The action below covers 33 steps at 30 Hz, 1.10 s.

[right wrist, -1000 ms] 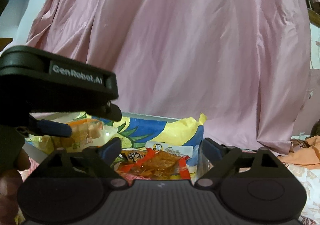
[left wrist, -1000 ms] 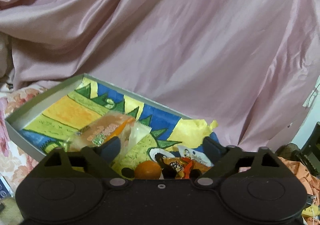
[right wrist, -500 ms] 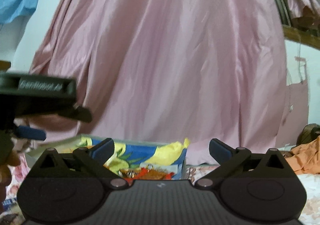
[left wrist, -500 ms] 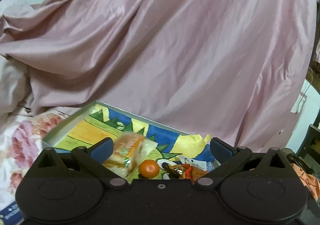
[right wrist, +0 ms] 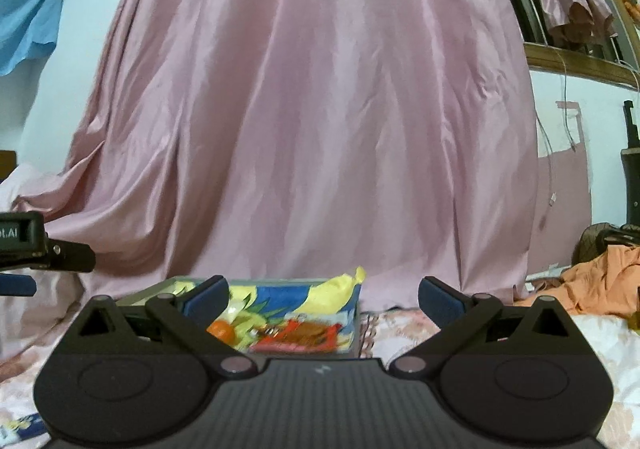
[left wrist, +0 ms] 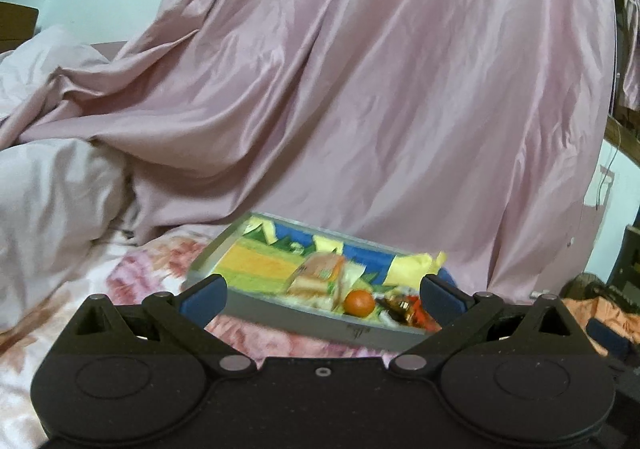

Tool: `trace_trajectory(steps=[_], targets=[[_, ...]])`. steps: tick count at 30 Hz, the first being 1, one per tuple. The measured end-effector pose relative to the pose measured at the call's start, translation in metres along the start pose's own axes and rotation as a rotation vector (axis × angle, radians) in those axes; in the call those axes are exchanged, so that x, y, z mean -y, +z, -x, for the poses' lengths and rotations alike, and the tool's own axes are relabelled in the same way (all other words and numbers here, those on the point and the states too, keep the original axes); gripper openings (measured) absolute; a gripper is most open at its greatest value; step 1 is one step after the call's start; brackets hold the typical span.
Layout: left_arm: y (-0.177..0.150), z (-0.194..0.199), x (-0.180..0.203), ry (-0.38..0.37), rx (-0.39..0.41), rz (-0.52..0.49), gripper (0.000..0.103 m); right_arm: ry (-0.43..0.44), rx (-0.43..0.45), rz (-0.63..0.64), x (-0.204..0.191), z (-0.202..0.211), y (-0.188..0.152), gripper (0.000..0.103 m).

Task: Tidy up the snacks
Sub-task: 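Move the left tool to the yellow cake bar while the right tool reaches the blue sausage packet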

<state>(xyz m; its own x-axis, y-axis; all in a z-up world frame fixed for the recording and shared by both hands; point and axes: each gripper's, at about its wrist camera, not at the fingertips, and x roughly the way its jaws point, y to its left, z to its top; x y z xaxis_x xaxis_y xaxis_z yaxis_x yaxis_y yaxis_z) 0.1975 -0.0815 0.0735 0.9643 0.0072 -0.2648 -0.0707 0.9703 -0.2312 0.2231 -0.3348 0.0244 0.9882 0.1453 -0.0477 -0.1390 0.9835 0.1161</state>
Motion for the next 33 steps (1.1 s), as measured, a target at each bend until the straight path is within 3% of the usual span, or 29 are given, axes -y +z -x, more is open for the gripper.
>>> trace_trajectory(steps=[8,17,28,33], targets=[[-0.033,0.043,-0.020,0.028,-0.053,-0.018,0.102,0.031,-0.073,0.027,-0.018,0.038,-0.008,0.103],[-0.070,0.071,-0.040,0.059,-0.152,-0.060,0.102,0.039,-0.210,0.012,-0.031,0.052,-0.021,0.103],[-0.093,0.067,-0.061,0.074,-0.275,-0.054,0.102,0.044,-0.501,0.083,-0.045,0.023,-0.048,0.103],[-0.099,0.062,-0.062,0.067,-0.302,-0.073,0.102,0.051,-0.574,0.088,-0.048,0.014,-0.056,0.103]])
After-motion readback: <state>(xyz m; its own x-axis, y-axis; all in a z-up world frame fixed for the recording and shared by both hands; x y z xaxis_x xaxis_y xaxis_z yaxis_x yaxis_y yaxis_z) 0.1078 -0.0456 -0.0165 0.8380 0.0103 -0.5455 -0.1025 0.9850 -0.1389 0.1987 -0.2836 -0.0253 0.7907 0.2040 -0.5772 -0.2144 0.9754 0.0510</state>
